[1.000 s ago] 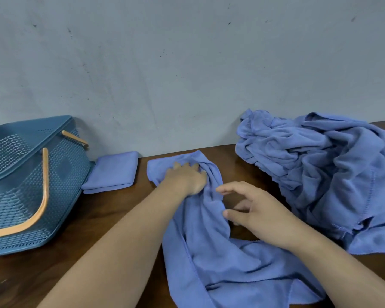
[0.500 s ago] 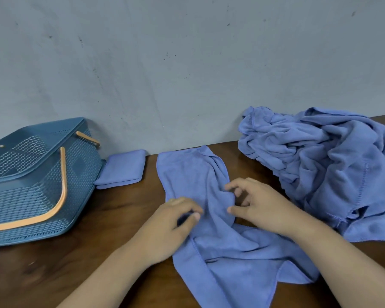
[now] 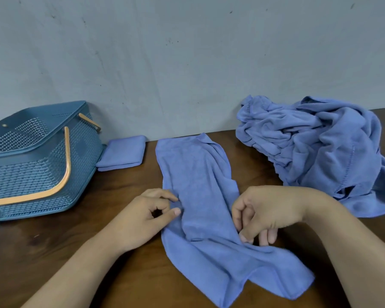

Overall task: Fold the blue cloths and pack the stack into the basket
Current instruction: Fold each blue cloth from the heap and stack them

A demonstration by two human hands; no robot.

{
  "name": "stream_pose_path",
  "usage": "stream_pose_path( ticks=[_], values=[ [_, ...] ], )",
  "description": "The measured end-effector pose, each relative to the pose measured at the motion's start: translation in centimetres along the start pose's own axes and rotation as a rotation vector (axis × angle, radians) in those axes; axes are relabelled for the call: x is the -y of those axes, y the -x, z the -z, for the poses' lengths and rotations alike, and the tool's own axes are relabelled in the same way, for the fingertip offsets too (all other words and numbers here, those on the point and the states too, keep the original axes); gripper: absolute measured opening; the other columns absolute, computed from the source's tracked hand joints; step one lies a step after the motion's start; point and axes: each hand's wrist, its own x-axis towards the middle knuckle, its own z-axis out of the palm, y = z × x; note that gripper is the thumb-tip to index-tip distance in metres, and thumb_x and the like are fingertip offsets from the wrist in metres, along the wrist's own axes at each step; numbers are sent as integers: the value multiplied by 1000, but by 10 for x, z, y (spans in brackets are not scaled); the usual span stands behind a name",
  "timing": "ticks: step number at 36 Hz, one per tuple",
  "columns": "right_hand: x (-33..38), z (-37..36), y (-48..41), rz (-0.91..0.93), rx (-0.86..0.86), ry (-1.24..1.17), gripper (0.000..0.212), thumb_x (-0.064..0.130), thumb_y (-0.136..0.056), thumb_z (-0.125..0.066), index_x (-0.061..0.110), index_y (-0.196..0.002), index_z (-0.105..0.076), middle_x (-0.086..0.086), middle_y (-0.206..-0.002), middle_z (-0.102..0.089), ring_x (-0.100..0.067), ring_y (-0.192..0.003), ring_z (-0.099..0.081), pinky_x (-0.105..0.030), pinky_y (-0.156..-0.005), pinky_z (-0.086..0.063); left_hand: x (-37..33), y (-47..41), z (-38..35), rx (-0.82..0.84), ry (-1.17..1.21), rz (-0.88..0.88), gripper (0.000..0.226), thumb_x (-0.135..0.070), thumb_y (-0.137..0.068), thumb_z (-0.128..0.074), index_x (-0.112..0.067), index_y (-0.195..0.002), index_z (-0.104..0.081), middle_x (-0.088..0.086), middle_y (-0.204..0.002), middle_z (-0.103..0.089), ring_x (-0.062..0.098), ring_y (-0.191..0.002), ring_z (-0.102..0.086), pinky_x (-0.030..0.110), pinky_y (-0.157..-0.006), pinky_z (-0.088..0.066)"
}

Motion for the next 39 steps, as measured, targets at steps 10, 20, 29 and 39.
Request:
stream_pose_path(
  ticks=[10,20,29,39],
  values=[
    [-4,3,-1,68,-80,-22,14,28,-89,-85,25,-102,-81,-3,-77,-71,-17,-57,-63,-23,-54,-45,-36,8,-5,262,-36,-270,21,-45,-93,-81,-30,-80,-75,-11,-88,-67,16,-89,-64,26,-90,-46],
    [-11,12,8,-48,-150,82,38,48,-91,-77,13,-75,-79,-11,-66,-71,-15,-50,-57,-21,-70,-46,-17,13,23,301,132,7,60,-43,-94,-81,-8,-49,-59,6,-58,-62,30,-57,-61,38,-61,-50],
    [-1,-3,-5,195,-45,-17,12,32,-90,-84,22,-96,-82,-3,-78,-73,-13,-71,-63,-28,-64,-46,-22,17,38,364,35,105,65,-62,-89,-77,-13,-49,-67,7,-56,-65,33,-60,-62,49,-71,-53],
    [-9,0,-16,182,-300,54,34,41,-96,-76,15,-74,-76,-5,-70,-75,-17,-58,-66,-28,-67,-54,-12,13,49,207,-288,279,79,-73,-97,-56,-11,-48,-61,4,-44,-56,14,-44,-48,31,-61,-48]
  ],
)
